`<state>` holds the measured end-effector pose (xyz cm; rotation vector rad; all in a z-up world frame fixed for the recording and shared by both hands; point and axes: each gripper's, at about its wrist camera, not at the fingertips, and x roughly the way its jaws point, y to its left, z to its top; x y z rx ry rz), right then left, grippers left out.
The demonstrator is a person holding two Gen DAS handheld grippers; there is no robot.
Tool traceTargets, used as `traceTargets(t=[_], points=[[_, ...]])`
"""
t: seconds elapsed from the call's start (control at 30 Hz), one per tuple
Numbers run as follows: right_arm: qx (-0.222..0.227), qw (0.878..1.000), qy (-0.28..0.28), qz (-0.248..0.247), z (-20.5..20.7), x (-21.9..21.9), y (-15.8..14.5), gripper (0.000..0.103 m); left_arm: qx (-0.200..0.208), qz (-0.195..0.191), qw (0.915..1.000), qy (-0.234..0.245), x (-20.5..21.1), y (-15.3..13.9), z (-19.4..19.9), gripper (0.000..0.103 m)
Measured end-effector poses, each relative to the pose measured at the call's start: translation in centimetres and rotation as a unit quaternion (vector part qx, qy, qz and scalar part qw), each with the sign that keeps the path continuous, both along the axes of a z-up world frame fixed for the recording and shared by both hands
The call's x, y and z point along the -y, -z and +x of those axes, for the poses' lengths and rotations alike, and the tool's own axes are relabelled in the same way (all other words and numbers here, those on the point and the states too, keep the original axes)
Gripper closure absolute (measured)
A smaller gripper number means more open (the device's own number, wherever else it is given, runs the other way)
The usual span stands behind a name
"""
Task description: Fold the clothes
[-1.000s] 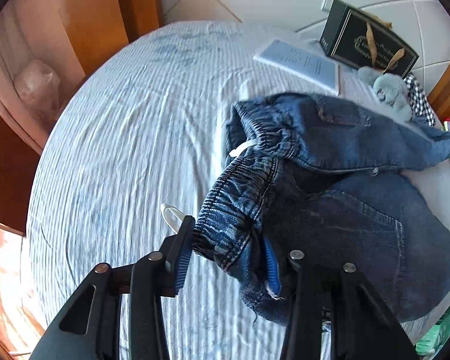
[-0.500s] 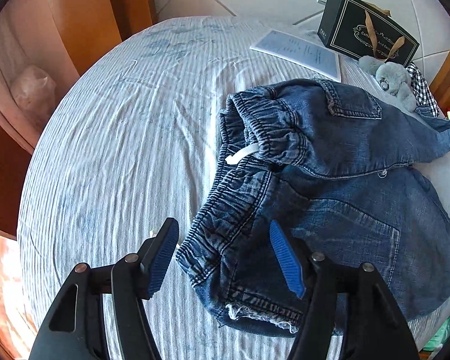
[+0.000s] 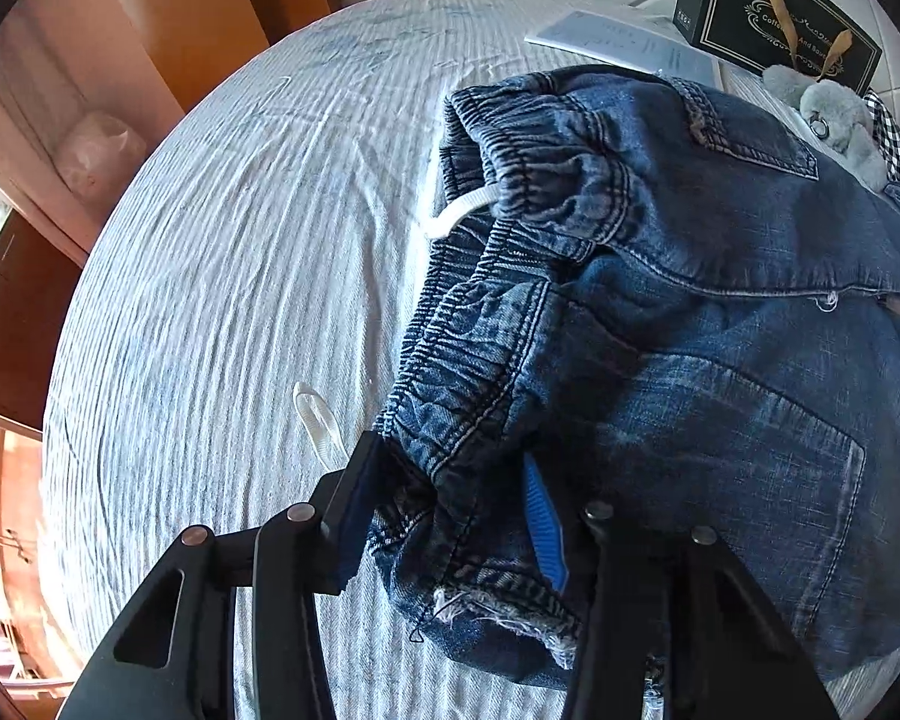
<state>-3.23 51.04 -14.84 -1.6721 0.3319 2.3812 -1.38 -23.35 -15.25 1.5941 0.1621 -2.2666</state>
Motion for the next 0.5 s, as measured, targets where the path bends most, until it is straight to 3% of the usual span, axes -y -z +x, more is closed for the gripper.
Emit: traceTargets(t=[0.17,0.27,0.4,0.5], points=[[-0.123,0.992,0.010,-0.001,1.7,-0.4,-7.9,0.092,-0.007,0.005,0.9999,-0.014,0.2,-0.1,0.2,0.058],[-0.179,0.984,-0.003,0.017,-1.0,0.1,-12.8,0.097,-0.004,0.016,0.9996,-0.023,0.7,-0.2,-0.2,0.060],[-0.144,0.990,0.004,0.004,-0.7,-0.1,-10.0,0.097,-0.002,0.032,0.9982,-0.050,1.5,-0.3,-0.8,0.061],[-0.117,0.993,0.009,-0.005,-0.5,-0.1,-7.9,0.094,0.003,0.021,0.9987,-0.047,1.1,-0.3,-0.8,0.061]])
